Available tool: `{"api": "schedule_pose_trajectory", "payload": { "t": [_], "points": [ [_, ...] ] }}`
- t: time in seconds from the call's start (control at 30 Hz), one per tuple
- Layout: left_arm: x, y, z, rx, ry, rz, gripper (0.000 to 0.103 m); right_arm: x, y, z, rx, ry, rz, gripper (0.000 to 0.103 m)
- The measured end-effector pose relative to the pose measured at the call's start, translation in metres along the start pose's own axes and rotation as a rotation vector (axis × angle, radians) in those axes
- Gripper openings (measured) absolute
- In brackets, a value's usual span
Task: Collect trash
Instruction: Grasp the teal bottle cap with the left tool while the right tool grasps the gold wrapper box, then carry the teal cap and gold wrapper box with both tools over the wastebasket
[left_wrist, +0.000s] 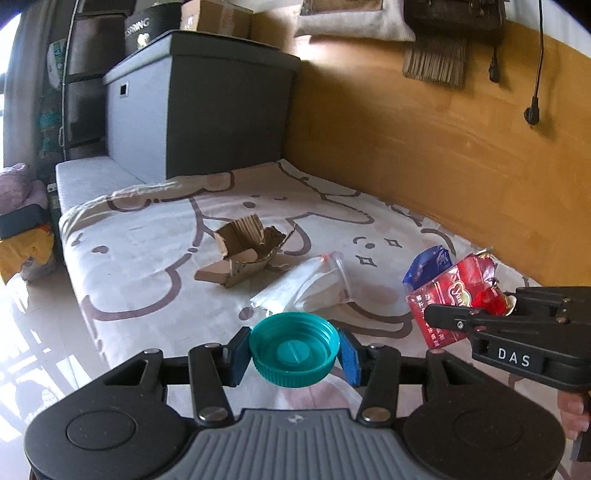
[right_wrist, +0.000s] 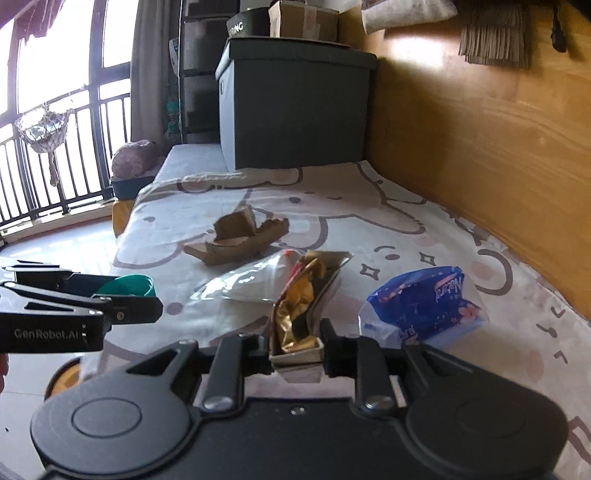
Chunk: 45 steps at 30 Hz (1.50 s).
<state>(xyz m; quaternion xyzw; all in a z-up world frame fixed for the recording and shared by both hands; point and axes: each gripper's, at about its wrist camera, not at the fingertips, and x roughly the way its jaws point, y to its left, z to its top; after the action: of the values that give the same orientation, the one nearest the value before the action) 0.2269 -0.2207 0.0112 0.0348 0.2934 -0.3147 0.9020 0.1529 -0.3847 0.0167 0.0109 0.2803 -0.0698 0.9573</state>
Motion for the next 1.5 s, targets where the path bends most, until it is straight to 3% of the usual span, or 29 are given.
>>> {"api": "schedule_pose_trajectory", "payload": {
  "t": [0.67, 1.23, 1.5],
  "points": [
    [-0.088, 0.025, -0.001, -0.052, -0.067, 0.114, 0.050, -0.057, 0.049, 0.018, -0.008, -0.056, 0.044, 0.023],
    [-0.159, 0.118, -0.023, -0.161, -0.096, 0.297, 0.050, -0.044, 0.150, 0.031, -0.057, -0.073, 0.197, 0.023],
    [-0.174, 0.163, -0.039, -0.206, -0.079, 0.370, 0.050, -0.025, 0.202, 0.028, -0.084, -0.056, 0.277, 0.023]
  ]
}}
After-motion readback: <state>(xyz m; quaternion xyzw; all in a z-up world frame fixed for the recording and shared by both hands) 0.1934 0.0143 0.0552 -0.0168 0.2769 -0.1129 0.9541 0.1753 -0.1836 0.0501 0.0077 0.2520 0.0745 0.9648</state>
